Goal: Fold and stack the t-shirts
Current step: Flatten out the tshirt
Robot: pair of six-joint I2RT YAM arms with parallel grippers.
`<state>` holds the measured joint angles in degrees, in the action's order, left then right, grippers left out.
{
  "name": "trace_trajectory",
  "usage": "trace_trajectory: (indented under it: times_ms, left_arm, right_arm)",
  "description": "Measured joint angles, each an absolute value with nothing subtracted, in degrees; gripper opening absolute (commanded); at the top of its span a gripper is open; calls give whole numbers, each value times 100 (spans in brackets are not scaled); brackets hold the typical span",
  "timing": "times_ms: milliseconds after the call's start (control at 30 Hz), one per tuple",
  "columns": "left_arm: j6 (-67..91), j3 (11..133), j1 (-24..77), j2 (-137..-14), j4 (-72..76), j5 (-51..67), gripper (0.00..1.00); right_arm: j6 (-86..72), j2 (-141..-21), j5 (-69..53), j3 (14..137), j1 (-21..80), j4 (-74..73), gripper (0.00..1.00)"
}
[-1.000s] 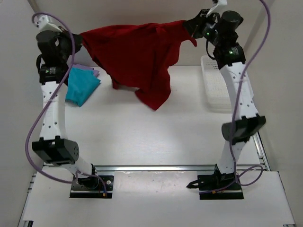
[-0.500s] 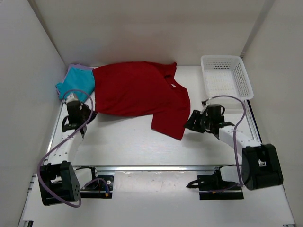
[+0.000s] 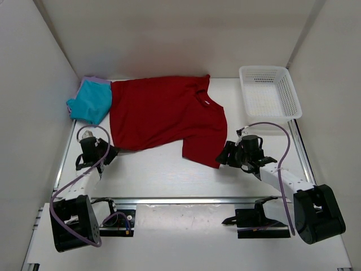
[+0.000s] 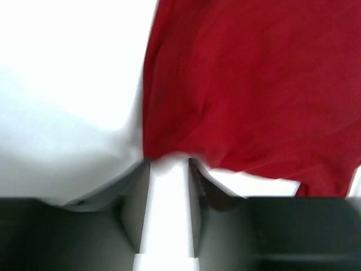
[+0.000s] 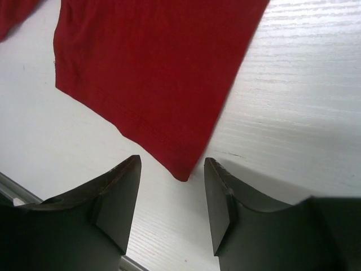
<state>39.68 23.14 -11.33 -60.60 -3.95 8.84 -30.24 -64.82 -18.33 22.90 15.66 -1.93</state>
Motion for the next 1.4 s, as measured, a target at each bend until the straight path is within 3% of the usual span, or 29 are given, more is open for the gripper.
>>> trace_trajectory:
  times_ms: [133, 167, 200, 400, 467, 500, 533, 600, 700, 800, 900, 1100, 1300, 1400]
  left_arm:
    - [3946, 1942, -1500, -5800, -797, 991, 71]
    - [3920, 1933, -1559, -5649, -945, 937, 81]
    - [3852, 1938, -1581, -5472, -1052, 864, 98]
    - [3728, 2139, -1566, -5105, -1122, 753, 99]
    - [3736, 2139, -1566, -5166, -1107, 878, 69]
    - [3765, 2139, -1575, -5214, -1094, 934, 29]
    - [3785, 2139, -1612, -5271, -1094, 993, 12]
    - [3780, 2084, -1811, -5325, -1068, 1199, 0]
    - [3745, 1920, -2359, -5365, -1068, 1385, 0]
    - [3680, 1922, -2213, -5363, -1363, 1310, 0]
    - [3695, 2025, -1778, -5107, -1715, 1267, 0]
    - [3507, 2506, -1369, -4709, -2123, 1181, 0]
    - [3865, 2300, -2158, -5030, -1719, 1852, 1]
    - [4241, 1787, -2722, -5378, -1245, 2401, 21]
  right_arm:
    - [-2991, -6436, -1671, 2294, 1673, -180, 48]
    - [-2987, -6410, -1653, 2292, 1680, -178, 48]
    - [-2985, -6379, -1645, 2283, 1686, -152, 48]
    - [-2978, -6224, -1640, 2060, 1741, -3, 45]
    - [-2965, -6215, -1632, 2051, 1780, -14, 44]
    - [-2954, -6198, -1623, 2051, 1796, -14, 44]
    - [-2945, -6173, -1608, 2047, 1798, -10, 40]
    - [-2926, -6099, -1599, 2029, 1798, 1, 38]
    - [-2928, -6029, -1553, 2025, 1802, -1, 35]
    - [-2912, -5977, -1500, 2025, 1835, -1, 22]
    - [-2882, -5972, -1511, 2023, 1802, -5, 0]
    - [-3074, -6038, -1614, 2025, 1831, -14, 0]
    - [-3107, -6173, -1704, 2224, 2093, -51, 0]
    - [-2965, -6055, -1474, 2318, 2491, 5, 0]
